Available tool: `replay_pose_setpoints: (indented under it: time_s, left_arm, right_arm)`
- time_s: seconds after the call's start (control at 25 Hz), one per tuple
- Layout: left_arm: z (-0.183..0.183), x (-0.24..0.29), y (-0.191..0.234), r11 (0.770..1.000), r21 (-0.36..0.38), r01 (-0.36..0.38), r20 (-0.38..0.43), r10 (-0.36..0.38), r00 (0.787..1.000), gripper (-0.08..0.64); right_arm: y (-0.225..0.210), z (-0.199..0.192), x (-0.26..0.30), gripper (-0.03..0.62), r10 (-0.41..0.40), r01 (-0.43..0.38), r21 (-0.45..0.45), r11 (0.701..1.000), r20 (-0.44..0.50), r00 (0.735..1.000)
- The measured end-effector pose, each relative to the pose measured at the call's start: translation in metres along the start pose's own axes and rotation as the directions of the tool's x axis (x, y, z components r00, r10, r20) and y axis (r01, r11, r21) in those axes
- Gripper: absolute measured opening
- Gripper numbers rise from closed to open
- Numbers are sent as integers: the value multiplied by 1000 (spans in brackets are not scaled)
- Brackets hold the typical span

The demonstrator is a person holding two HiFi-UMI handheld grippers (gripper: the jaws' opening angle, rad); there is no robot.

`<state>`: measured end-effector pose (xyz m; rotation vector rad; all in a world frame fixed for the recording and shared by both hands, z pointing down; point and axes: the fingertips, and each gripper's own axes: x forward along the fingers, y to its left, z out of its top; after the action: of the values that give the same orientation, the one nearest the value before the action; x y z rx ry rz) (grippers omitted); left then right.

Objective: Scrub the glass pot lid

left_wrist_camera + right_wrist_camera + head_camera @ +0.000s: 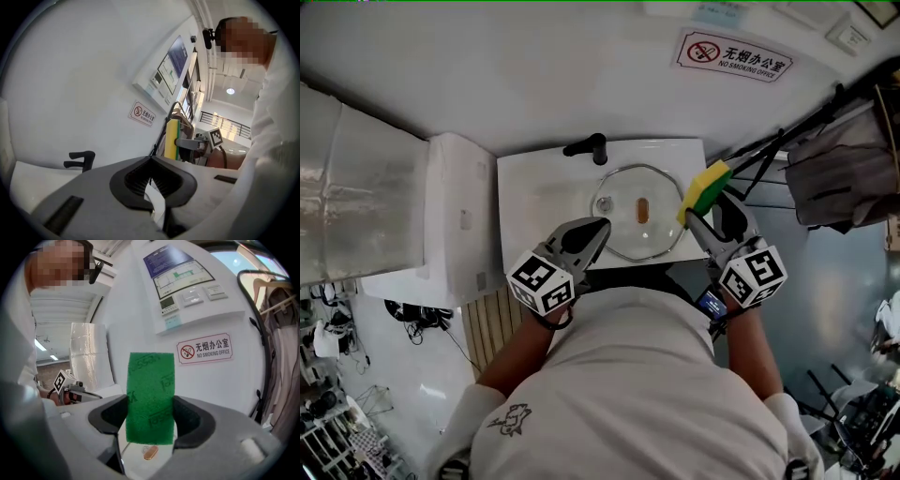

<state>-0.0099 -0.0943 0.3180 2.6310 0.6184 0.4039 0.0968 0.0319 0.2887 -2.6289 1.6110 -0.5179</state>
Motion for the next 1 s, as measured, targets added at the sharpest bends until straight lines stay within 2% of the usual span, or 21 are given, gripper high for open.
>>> replay_pose_setpoints:
  time_s: [0.16, 0.4, 0.52, 0.64, 0.84, 1.0]
  left_arm:
    - [-22, -1, 26, 998, -55, -5, -38, 3, 999, -2]
    - [-56, 7, 64, 992, -114, -57, -109, 45, 993, 7]
    - [-78, 18, 83, 989, -105, -100, -183, 80, 980, 38]
    - [-103, 24, 103, 982, -130, -137, -250, 101, 963, 88]
    - [-148, 30, 137, 953, -249, -174, -320, 89, 943, 143]
    - [-189, 33, 168, 922, -312, -228, -394, 93, 915, 179]
  right_arm:
    - [-7, -11, 9, 296, -8, 8, 3, 1000, -32, 999]
    - [-25, -31, 19, 296, 2, -1, 6, 1000, -90, 996]
    - [-39, -48, 29, 296, 26, -25, 8, 1000, -147, 989]
    - [-52, -66, 40, 296, 49, -50, 2, 999, -205, 977]
    - [-63, -98, 64, 296, 100, -104, 5, 995, -303, 948]
    - [-68, -127, 84, 298, 142, -154, -2, 988, -381, 914]
